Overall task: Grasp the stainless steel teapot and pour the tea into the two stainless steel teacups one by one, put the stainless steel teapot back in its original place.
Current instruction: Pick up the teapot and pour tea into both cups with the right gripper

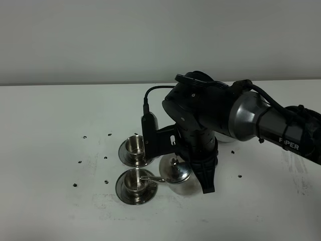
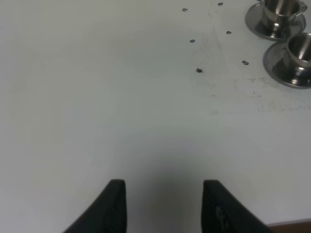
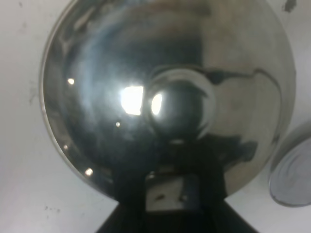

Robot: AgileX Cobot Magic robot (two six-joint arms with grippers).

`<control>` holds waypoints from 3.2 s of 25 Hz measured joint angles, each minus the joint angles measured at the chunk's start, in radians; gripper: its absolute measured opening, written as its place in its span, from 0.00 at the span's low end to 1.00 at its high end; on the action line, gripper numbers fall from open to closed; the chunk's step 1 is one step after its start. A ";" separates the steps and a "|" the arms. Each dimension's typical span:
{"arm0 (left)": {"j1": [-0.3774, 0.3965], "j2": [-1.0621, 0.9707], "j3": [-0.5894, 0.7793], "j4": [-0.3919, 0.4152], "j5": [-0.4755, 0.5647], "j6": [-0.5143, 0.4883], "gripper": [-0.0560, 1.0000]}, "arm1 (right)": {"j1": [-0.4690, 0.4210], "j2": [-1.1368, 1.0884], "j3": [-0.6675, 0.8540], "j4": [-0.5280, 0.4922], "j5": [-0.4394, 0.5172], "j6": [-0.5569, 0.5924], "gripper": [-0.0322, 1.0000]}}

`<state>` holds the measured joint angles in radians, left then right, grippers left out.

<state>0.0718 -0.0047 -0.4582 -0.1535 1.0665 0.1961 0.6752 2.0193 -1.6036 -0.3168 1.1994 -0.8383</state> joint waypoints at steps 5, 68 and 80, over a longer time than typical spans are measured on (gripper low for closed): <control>0.000 0.000 0.000 0.000 0.000 0.000 0.42 | 0.000 0.031 -0.065 -0.009 0.022 -0.001 0.21; 0.000 0.000 0.000 0.024 0.000 0.000 0.42 | 0.049 0.067 -0.090 -0.147 0.024 -0.034 0.21; 0.000 0.000 0.000 0.025 0.000 0.000 0.42 | 0.049 0.067 -0.090 -0.149 0.024 -0.034 0.21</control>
<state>0.0718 -0.0047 -0.4582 -0.1287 1.0665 0.1961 0.7238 2.0867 -1.6939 -0.4657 1.2236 -0.8724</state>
